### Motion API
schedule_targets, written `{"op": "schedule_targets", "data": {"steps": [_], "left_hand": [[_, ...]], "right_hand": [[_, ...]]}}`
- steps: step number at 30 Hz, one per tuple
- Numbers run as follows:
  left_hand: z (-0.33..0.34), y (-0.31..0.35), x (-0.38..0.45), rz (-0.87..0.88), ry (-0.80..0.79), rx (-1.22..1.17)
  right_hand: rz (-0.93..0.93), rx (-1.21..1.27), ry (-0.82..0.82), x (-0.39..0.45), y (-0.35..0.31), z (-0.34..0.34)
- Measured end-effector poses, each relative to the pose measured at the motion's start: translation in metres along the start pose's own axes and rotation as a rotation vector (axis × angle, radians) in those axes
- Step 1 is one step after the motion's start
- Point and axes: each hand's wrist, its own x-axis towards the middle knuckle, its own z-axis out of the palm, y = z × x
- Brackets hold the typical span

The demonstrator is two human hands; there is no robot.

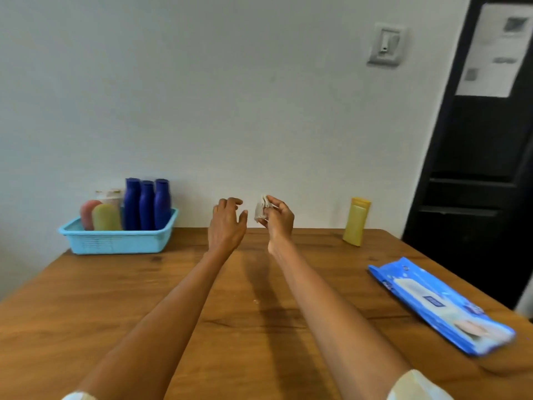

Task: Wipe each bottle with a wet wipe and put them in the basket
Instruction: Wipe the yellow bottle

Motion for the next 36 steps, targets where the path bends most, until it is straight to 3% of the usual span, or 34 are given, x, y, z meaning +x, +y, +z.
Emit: {"op": "schedule_targets", "data": {"steps": [5, 9, 14, 20, 26, 32, 36], "left_hand": [[0.073, 0.075, -0.006, 0.065, -0.124, -0.104], [0.130, 0.127, -0.006, 0.171, -0.237, -0.097], [0.183, 0.176, 0.017, 0.324, -0.342, 0.010], [0.216, 0.182, 0.046, 0.669, -0.408, 0.425], [0.214, 0.183, 0.050, 0.631, -0.352, 0.321], [0.198, 0.171, 0.037, 0.312, -0.423, -0.015], [0.166, 0.147, 0.026, 0.101, -0.315, -0.252]], "right_hand": [[-0.223, -0.074, 0.135, 0.037, -0.034, -0.077], [-0.298, -0.053, 0.233, 0.072, -0.062, -0.136], [-0.268, -0.097, 0.323, 0.112, -0.081, -0.203], [-0.125, -0.031, 0.230, 0.135, -0.080, -0.232], [-0.116, 0.015, 0.220, 0.131, -0.074, -0.230], [-0.119, 0.044, 0.240, 0.115, -0.082, -0.221], [-0.109, 0.083, 0.187, 0.092, -0.087, -0.202]]}}
